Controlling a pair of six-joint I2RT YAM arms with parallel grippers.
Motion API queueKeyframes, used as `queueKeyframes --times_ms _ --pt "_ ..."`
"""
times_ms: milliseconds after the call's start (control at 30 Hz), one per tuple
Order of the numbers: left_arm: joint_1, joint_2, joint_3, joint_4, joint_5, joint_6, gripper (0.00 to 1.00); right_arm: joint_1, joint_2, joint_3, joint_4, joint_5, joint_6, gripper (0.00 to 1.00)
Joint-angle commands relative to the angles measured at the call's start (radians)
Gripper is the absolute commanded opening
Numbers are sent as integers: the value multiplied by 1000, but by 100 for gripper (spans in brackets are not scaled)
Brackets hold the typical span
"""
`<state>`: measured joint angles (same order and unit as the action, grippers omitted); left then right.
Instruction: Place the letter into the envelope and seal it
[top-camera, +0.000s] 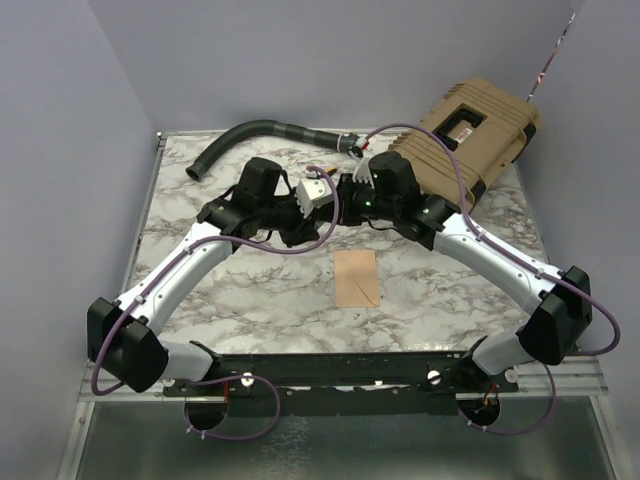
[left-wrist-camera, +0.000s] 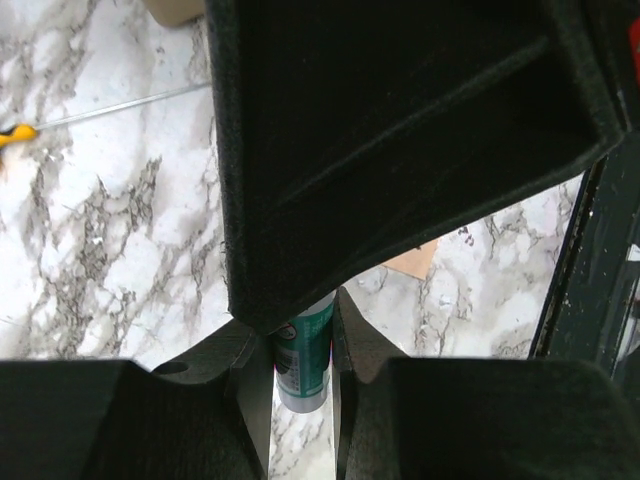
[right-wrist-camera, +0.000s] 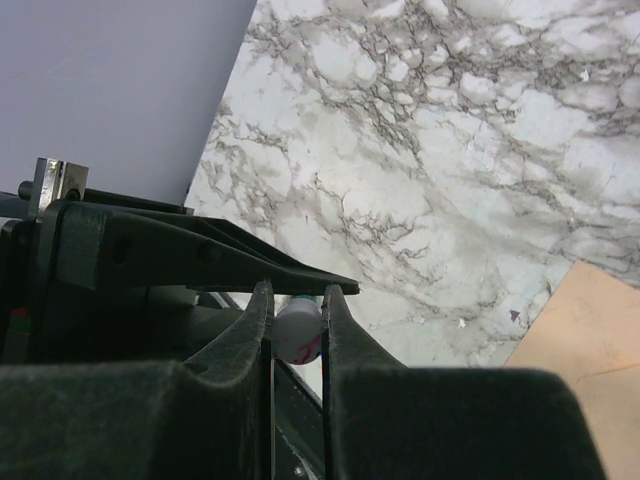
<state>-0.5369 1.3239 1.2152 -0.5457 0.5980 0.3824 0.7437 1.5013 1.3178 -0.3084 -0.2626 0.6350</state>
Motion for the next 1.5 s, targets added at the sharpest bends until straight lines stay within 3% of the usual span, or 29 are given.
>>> queueKeyframes --times_ms 0,233,500,600,767,900,1033,1333,1467 --pt "-41 -67 89 613 152 0 0 125 108 -83 -249 -104 49 1" --pt "-39 -189 -92 565 98 -18 0 115 80 227 -365 -3 -27 1" --pt "-35 -201 -131 438 56 39 0 79 107 527 -543 91 -127 3" --pt "-34 -201 -140 430 50 43 0 79 114 587 -584 129 -152 11" --pt "-29 -194 -144 419 45 49 0 79 61 551 -564 169 -151 41" --pt "-28 -193 -156 418 46 46 0 79 35 529 -546 174 -149 46" --pt "-26 -196 -160 418 44 41 0 79 27 516 -531 166 -149 41" --pt "-24 -191 -142 418 34 43 0 79 35 464 -516 115 -140 2" --pt "-25 -179 -88 427 35 83 0 79 49 365 -476 69 -137 1"
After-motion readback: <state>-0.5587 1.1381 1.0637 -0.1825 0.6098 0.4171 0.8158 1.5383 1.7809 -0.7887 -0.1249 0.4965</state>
